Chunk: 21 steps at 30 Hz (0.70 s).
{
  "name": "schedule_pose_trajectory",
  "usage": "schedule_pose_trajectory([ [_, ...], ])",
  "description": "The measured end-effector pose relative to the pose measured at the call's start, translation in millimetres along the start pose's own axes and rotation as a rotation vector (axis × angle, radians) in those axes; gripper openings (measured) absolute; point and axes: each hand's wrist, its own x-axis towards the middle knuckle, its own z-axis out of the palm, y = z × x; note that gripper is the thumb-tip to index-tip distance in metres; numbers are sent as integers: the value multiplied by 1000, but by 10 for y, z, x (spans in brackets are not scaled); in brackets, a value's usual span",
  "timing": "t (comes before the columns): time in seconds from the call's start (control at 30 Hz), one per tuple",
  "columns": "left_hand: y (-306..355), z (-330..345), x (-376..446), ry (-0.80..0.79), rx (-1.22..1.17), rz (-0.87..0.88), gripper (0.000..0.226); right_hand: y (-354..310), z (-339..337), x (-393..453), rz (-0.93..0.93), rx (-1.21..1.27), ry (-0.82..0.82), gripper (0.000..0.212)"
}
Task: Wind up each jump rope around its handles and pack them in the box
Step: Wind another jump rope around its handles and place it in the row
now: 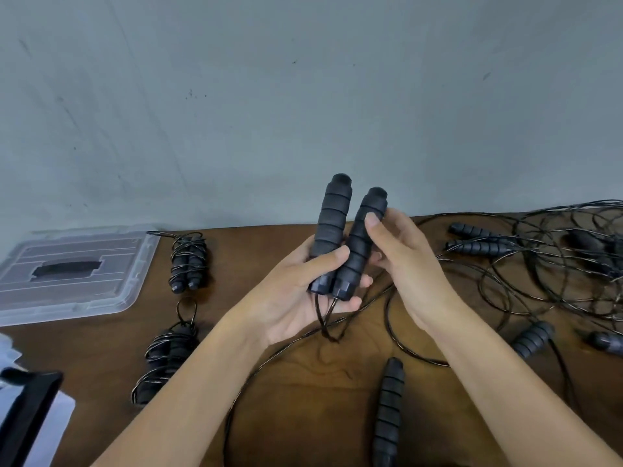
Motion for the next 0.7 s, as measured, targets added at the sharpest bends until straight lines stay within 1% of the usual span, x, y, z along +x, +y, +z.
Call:
schedule_pose_trajectory([
  [0.17,-33,268,-92,-94,-87,-19,48,-308,-164,-117,-51,66,-22,30],
  [0.33,-105,494,-101,-146,-78,-4,40,-401,-393,-242,-73,82,-72,28],
  [0.47,-232,708,-51,-119,-46,-16,43,-419,-599,-317,-38,84,-105,30],
  [0.63,-357,912,26,-43,24,-17,42,-407,-712,-308,-9,-6,-154,45],
  [0.7,-414,993,61,-2,16,-29,40,-410,-794,-305,-14,-35,-167,40],
])
